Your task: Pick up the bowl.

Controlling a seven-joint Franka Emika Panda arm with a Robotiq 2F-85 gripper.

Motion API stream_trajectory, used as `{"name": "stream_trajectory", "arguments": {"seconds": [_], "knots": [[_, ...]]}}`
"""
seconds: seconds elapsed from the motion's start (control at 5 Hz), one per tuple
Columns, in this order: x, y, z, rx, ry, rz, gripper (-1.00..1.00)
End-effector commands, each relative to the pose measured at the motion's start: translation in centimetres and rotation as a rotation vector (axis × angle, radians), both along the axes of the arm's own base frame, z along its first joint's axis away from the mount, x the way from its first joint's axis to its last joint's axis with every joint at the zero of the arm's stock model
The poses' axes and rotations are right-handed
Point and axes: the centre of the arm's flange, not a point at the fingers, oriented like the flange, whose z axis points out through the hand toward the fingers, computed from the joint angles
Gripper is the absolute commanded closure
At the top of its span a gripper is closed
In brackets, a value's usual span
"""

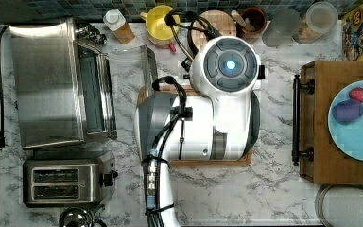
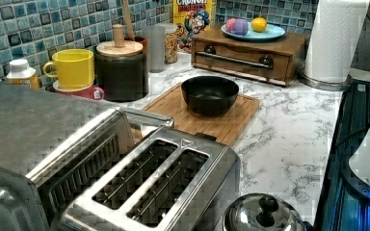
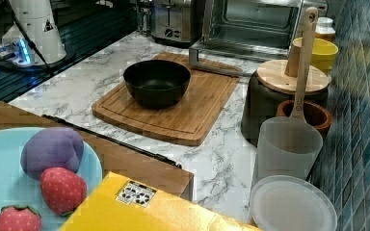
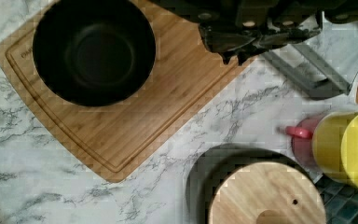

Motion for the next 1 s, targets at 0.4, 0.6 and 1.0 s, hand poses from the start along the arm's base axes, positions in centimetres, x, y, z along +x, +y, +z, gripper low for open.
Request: {"name": "stream_trajectory", "arguments": {"seconds": [0.4,0.6,1.0], "knots": [[-9.6,-8.9,-5.7,-0.010,0.079,-0.092,1.00],[-10.9,-10.0,-7.2,-0.038,0.087,-0.096,0.79],[-13.1,-12.0,-12.6,-0.051,0.148,-0.026,0.00]]}}
